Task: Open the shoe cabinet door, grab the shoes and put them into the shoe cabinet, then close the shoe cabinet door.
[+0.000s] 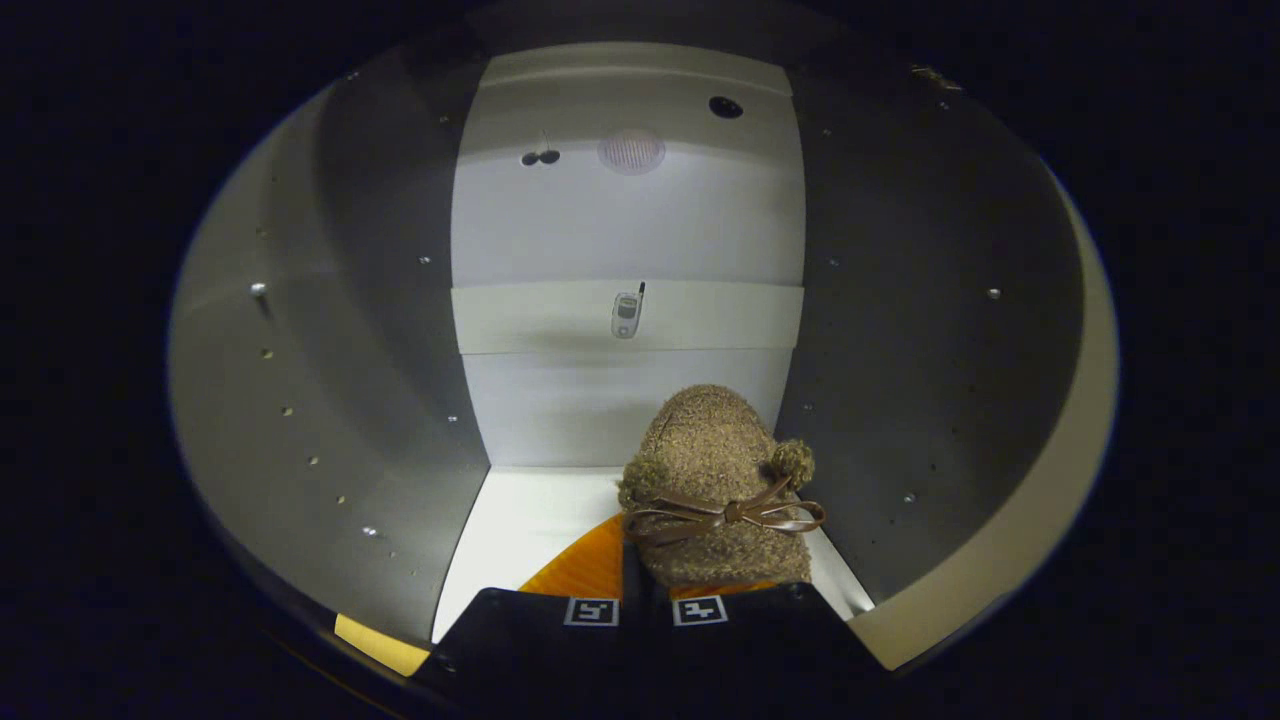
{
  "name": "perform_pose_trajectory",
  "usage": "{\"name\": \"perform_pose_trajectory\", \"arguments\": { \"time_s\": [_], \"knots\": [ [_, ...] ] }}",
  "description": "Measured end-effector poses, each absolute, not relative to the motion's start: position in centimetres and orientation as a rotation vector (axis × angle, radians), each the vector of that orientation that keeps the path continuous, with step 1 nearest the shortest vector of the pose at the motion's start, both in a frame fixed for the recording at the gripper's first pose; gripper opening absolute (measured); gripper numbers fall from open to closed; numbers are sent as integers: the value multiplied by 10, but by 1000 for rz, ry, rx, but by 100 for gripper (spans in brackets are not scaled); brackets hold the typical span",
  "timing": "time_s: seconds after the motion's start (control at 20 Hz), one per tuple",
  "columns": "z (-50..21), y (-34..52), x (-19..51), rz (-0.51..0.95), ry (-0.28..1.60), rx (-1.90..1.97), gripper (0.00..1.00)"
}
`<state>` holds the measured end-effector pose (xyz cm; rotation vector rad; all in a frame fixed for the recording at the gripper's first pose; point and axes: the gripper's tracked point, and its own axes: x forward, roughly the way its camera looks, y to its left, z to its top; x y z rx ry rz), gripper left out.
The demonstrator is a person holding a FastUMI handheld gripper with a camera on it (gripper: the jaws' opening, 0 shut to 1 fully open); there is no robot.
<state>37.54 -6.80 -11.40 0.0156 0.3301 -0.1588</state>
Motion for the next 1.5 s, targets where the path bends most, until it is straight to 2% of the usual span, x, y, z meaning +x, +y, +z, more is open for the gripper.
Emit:
{"name": "perform_pose_trajectory", "arguments": {
  "time_s": [0.3, 0.55, 0.7, 0.85, 1.0, 1.15, 1.25, 1.5],
  "knots": [
    [-152, -70, 427, -145, 393, 1, 5],
    [-187, -69, 441, -130, 479, 20, 7],
    [-185, -66, 440, -124, 466, 29, 33],
    [-189, -65, 433, -125, 471, 64, 69],
    [-190, -61, 422, -122, 451, 70, 71],
    [-179, -60, 408, -139, 421, 39, 89],
    [-178, -62, 397, -151, 421, 33, 95],
    [-150, -62, 364, -165, 348, 56, 99]
  ]
}}
